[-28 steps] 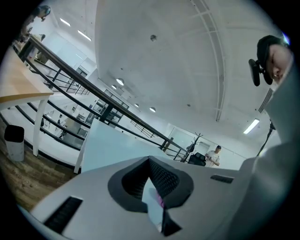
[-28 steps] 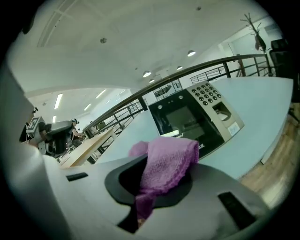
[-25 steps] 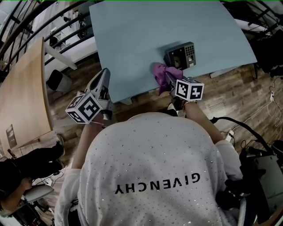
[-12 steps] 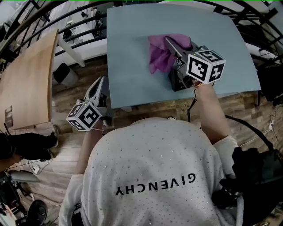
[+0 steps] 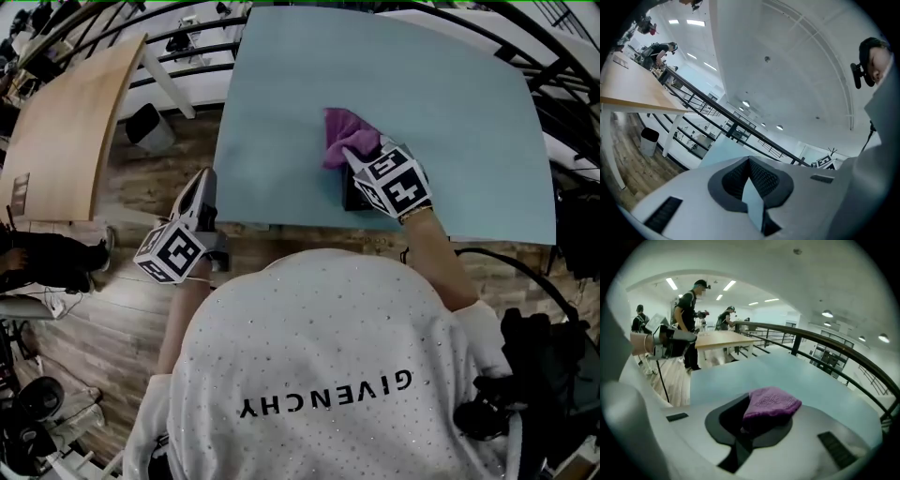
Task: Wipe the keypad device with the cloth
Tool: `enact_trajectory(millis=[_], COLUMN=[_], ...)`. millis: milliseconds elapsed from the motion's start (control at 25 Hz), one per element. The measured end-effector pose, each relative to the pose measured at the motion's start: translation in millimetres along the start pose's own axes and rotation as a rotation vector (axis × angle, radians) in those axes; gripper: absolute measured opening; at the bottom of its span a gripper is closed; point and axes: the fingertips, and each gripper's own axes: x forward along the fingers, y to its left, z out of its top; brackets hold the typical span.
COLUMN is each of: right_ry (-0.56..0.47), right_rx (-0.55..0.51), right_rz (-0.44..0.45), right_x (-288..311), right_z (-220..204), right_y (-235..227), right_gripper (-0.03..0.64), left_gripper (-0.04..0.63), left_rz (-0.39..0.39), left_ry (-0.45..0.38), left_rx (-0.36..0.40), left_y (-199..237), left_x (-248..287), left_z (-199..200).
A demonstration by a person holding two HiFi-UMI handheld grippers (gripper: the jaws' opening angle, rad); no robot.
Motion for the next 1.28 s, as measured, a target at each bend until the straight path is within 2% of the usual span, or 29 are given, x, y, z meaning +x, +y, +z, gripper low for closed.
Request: enact_trajectory(millis=[80, 160, 280, 480, 640, 920, 1000, 1080, 1120, 1200, 1280], right_ry=[0.026, 0.013, -0.001, -0.009, -0.029, -0.085, -0.176, -0.28, -0.3, -0.282, -0.257], right_rx=[-0.051, -0.048, 0.005, 0.068, 0.115, 0.21, 0.263, 0.37, 0.424, 0.481, 0.491], right_rz=[0.01, 0.018, 0.047, 0.042, 0.029, 0.013, -0.027, -0.046, -0.038, -0.005, 0.008], right_x=[2.0, 0.7, -6.8, -26.3, -36.5, -52.9, -63.6, -74.8, -76.9, -74.6, -71.5], right_z=[-12.6, -19.7, -30.9, -47.9, -68.6, -86.0, -80.7, -78.6, -82.0, -94.1, -104.7], right_y=[-3.3, -10.0, -23.5, -59.6, -79.0, -100.7, -110.4, -119.2, -119.7, -111.1, -100.8], right_gripper=[0.018, 0.02, 0.02, 0.02, 0.02, 0.02, 0.02, 0.02, 0.02, 0.02, 0.02], left_gripper=[0.0, 0.001, 0.0, 0.001, 0.0, 0.0, 0.001, 0.001, 0.001, 0.002, 0.0], left_rz=[0.008, 0.029, 0.067, 0.105, 0.106, 0.107, 0.108, 0.113, 0.116, 0.118, 0.111], left_ry=[-0.001, -0.01, -0.022, -0.032, -0.025, -0.027, -0.018, -0.014, -0.014, -0.007, 0.002], left_rx=[0.006, 0.0, -0.014, -0.041, -0.052, -0.041, -0.038, -0.028, -0.029, -0.034, -0.032], left_y=[-13.7, -22.8, -36.0, -64.2, -82.0, -101.7, -106.6, -109.1, -109.8, -112.7, -117.4], left_x=[2.7, 3.7, 4.5, 12.6, 20.3, 24.0, 23.3, 20.9, 19.5, 16.6, 14.0], left_z=[-11.2, -21.1, -35.5, -54.1, -75.8, -88.3, -93.2, -97.1, -99.4, -104.9, -107.6])
